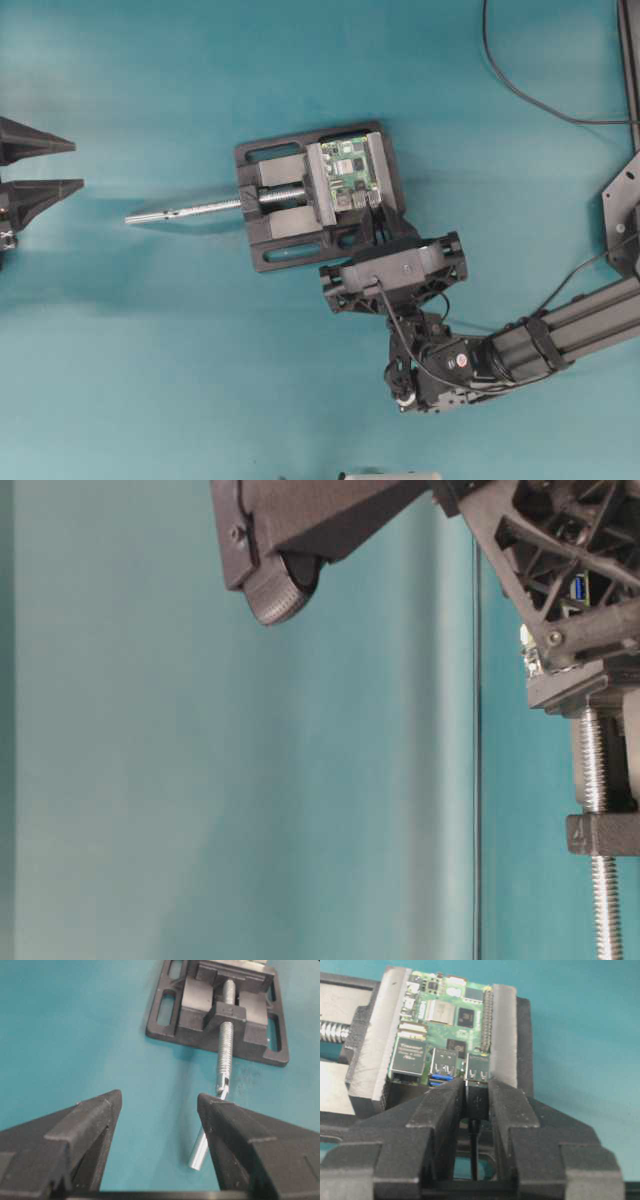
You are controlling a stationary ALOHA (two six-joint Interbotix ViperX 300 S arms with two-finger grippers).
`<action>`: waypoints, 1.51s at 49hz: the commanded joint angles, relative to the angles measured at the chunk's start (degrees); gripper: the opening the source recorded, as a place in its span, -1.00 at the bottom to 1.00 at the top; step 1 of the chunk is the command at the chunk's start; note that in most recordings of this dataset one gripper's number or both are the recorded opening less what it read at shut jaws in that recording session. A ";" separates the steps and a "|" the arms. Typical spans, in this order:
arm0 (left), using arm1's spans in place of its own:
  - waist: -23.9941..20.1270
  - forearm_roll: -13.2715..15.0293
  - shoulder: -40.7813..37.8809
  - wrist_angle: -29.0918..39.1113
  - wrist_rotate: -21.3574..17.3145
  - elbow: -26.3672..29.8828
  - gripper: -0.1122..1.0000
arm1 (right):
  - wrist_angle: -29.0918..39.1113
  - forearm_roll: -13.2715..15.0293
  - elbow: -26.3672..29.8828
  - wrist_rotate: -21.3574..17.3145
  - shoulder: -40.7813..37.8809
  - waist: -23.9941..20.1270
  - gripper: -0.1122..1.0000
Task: Insert the USB into the fixed PCB.
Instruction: 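Push the USB plug into the port with the right gripper, then open the right gripper and withdraw it away from the board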
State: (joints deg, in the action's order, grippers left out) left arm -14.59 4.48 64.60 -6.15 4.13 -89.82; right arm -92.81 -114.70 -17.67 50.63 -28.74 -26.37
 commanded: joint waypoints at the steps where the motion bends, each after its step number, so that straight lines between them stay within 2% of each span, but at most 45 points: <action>1: -0.09 -0.18 -0.35 -0.35 0.53 0.70 0.59 | -0.62 0.97 0.26 -0.18 1.41 0.53 -0.42; 18: -0.18 -0.18 -0.26 -0.35 0.53 0.70 0.59 | -0.62 0.79 0.26 -0.44 1.41 -0.44 -0.41; 26: -0.09 -0.18 -0.35 -0.35 0.53 0.62 0.59 | -0.62 0.70 0.26 -0.44 1.49 -0.88 -0.24; 74: -0.18 -0.18 -0.35 -0.35 0.53 0.62 0.59 | 1.23 0.88 -0.26 0.18 3.52 -2.46 -0.20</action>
State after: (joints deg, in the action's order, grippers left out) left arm -14.59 4.48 64.60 -6.15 4.04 -89.82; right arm -92.11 -114.43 -18.11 50.54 -28.39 -28.56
